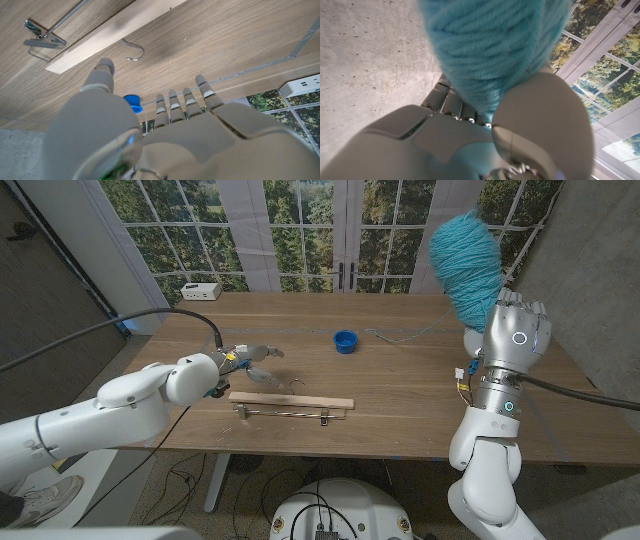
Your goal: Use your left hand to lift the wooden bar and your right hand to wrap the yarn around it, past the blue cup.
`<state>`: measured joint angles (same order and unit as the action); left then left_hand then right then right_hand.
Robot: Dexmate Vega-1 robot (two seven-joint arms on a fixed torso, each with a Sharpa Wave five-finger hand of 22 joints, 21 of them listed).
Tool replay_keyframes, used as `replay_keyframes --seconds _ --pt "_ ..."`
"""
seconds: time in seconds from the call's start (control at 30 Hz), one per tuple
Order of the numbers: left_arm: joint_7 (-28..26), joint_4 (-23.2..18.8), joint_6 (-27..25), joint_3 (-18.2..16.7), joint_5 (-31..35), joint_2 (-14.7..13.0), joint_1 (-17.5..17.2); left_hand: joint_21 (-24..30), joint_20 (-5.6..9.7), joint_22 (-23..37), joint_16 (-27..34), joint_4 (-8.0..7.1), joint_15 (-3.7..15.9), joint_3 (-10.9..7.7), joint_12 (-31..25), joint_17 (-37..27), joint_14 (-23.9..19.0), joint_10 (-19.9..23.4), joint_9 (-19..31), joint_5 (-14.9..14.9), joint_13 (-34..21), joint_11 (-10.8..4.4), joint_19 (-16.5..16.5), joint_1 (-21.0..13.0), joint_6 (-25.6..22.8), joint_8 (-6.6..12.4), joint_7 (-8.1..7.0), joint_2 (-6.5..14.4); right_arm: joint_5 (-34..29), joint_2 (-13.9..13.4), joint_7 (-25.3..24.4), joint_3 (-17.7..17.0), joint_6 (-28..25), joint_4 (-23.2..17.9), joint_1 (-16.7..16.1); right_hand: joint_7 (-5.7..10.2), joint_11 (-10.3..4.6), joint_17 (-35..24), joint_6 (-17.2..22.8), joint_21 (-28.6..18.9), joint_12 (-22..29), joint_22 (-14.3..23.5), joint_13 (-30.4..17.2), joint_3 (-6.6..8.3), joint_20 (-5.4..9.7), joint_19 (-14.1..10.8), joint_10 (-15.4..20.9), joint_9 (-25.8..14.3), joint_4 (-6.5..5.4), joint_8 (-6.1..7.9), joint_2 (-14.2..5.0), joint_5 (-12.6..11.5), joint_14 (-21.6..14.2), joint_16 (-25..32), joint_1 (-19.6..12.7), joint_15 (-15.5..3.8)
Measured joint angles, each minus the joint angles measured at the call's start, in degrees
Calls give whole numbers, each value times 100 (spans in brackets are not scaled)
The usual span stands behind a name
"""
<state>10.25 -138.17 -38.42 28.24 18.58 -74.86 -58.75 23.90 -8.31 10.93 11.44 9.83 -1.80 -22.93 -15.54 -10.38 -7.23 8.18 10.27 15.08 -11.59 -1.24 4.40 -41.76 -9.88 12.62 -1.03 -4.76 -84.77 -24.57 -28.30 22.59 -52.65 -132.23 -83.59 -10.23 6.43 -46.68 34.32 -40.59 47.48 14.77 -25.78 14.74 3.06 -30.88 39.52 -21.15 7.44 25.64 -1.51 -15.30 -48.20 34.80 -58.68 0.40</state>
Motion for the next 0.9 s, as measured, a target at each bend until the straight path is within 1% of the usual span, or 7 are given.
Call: replay_keyframes --seconds 0.03,0.13,0.3,0.37,0.57,0.8,0.9 --pt "41 -15 -75 23 134 1 2 0 0 0 0 -18 19 18 0 0 -26 0 0 0 0 0 0 -32 0 0 0 33 4 -5 -1 6 0 4 8 0 0 -21 0 0 0 -11 -1 0 0 0 0 0 0 -1 0 0 0 -10 0 0" --pt "92 -129 -252 175 446 14 0 0 -21 0 9 -18 45 18 0 -1 -91 1 0 40 0 -1 21 -66 -34 0 -10 -6 36 -13 -29 17 8 12 24 0 0 -23 0 0 14 -15 -2 0 0 0 0 1 0 -1 0 0 -3 -11 0 4" --pt "123 -242 -536 381 1116 62 -90 0 -30 1 27 -43 87 87 0 -1 -195 117 28 83 -29 -113 31 -183 -202 0 -12 -40 101 -29 -81 29 8 27 41 10 0 -35 10 -39 26 -21 -2 -16 -1 -1 0 3 -16 -13 0 0 -11 -21 0 11" --pt "153 -279 -651 488 1439 95 -146 0 -34 1 34 -53 121 97 0 -4 -228 166 28 105 -49 -100 39 -218 -265 0 1 -67 137 -35 -116 33 7 34 43 10 0 -55 10 -39 26 -40 -3 -23 -1 -1 0 3 -23 -19 0 0 -11 -32 0 11" --pt "183 -310 -872 638 2213 197 -306 0 -70 15 71 -90 165 134 0 -17 -359 166 40 127 -82 -101 118 -277 -265 0 1 -66 241 -59 -202 43 2 57 44 10 0 -103 10 -88 26 -61 -3 -23 -31 29 0 4 -23 -25 1 1 -12 -63 -1 11" --pt "234 -253 -1028 772 3060 427 -552 0 -50 15 116 -148 267 192 -89 -43 -476 361 68 171 -139 -193 216 -314 -554 49 -64 -29 382 -91 -298 59 -23 84 50 9 1 -151 11 -137 25 -92 -4 -23 -32 29 1 9 -23 -41 45 1 -40 -108 -45 3" --pt "305 -205 -1056 784 3391 528 -654 0 16 14 150 -177 375 222 -140 -53 -584 459 93 171 -191 -291 282 -389 -769 137 -108 46 459 -119 -346 69 -33 98 62 8 21 -153 12 -152 24 -94 -5 -23 -32 29 22 18 -23 -42 45 2 -44 -111 -45 -1"
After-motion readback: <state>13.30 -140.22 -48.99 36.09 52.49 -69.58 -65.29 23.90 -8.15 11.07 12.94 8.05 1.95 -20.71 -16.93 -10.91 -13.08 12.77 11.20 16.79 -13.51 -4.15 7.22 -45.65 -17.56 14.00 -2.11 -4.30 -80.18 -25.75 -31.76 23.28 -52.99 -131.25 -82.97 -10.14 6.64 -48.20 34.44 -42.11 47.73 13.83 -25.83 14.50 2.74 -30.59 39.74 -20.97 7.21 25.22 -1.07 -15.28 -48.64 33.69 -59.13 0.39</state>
